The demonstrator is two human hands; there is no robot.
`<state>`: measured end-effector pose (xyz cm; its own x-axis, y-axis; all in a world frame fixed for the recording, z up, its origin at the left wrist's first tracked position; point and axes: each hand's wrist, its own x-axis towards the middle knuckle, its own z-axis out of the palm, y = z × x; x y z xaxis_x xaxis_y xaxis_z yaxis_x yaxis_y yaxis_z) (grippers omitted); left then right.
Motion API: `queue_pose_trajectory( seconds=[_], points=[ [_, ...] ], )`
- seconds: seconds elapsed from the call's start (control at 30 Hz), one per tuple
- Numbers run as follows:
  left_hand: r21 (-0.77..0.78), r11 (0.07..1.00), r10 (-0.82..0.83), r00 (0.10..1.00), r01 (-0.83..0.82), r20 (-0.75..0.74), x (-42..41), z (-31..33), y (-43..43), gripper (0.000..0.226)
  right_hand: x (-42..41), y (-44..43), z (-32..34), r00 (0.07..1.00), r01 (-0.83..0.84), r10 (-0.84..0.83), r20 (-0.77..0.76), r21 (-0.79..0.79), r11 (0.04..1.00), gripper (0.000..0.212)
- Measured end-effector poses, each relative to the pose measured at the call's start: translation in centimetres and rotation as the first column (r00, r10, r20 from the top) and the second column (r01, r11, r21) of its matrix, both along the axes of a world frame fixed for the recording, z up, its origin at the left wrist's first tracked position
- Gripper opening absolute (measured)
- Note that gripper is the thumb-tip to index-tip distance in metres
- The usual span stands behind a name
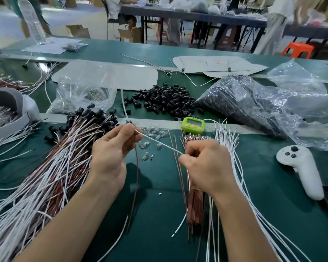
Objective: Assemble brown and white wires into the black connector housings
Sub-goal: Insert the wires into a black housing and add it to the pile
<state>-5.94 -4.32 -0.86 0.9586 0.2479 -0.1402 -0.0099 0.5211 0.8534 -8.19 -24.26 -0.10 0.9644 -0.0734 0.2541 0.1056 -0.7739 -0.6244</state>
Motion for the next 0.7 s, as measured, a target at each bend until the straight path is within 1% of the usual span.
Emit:
queue_pose_trajectory(
  seconds=[0.1, 0.17, 0.27, 0.33, 0.4, 0.47, 0.53, 0.57, 0.6, 0.63, 0.67, 0.7],
  points=[
    [-0.021, 1.0, -0.007, 1.0, 0.007, 0.012, -0.1, -0.2, -0.4, 0.019, -0.1, -0.3, 0.4, 1.0, 0.009, -0.009, 0.002, -0.006, 1.0, 0.025],
    [-0.029, 0.999, -0.016, 1.0, 0.016, 0.014, -0.2, -0.2, -0.6, 0.017, -0.2, -0.4, 0.6, 1.0, -0.018, 0.017, -0.025, -0.032, 0.999, 0.027],
    [-0.052, 0.998, 0.018, 1.0, -0.019, -0.024, 0.1, -0.3, -0.2, 0.014, -0.2, -0.9, 0.6, 0.996, -0.03, 0.024, -0.086, -0.069, 0.997, 0.025],
    [-0.092, 0.995, 0.039, 0.999, -0.041, -0.033, 0.3, -0.3, 0.1, 0.011, -0.2, -1.4, 0.5, 0.991, 0.005, -0.019, -0.135, -0.097, 0.995, 0.024],
    [-0.128, 0.991, 0.041, 0.999, -0.042, -0.01, 0.4, -0.1, 0.6, 0.012, -0.1, -2.0, 0.6, 0.976, 0.086, -0.115, -0.186, -0.157, 0.984, 0.032],
    [-0.148, 0.987, 0.057, 0.998, -0.057, -0.003, 0.6, 0.2, 1.3, 0.014, -0.1, -2.7, 0.5, 0.954, 0.195, -0.242, -0.179, -0.247, 0.949, 0.032],
    [-0.127, 0.988, 0.087, 0.996, -0.089, -0.022, 0.8, 0.5, 1.9, 0.012, -0.1, -2.9, 0.5, 0.926, 0.302, -0.351, -0.137, -0.286, 0.909, 0.028],
    [-0.092, 0.991, 0.099, 0.995, -0.101, -0.026, 0.8, 0.5, 2.0, 0.012, -0.2, -2.9, 0.5, 0.924, 0.332, -0.37, -0.094, -0.281, 0.901, 0.027],
    [-0.037, 0.994, 0.098, 0.995, -0.099, -0.021, 0.8, 0.5, 2.0, 0.014, -0.2, -2.8, 0.6, 0.929, 0.346, -0.369, -0.03, -0.28, 0.895, 0.021],
    [0.027, 0.996, 0.08, 0.997, -0.08, -0.012, 0.6, 0.4, 1.7, 0.015, -0.3, -2.5, 0.6, 0.942, 0.328, -0.333, 0.033, -0.288, 0.9, 0.006],
    [0.088, 0.995, 0.051, 0.999, -0.051, -0.002, 0.4, 0.4, 1.2, 0.015, -0.4, -2.0, 0.5, 0.95, 0.312, -0.303, 0.078, -0.32, 0.895, 0.027],
    [0.135, 0.991, 0.024, 1.0, -0.025, 0.008, 0.2, 0.3, 0.7, 0.014, -0.3, -1.5, 0.1, 0.965, 0.261, -0.243, 0.094, -0.34, 0.904, 0.057]
  ],
)
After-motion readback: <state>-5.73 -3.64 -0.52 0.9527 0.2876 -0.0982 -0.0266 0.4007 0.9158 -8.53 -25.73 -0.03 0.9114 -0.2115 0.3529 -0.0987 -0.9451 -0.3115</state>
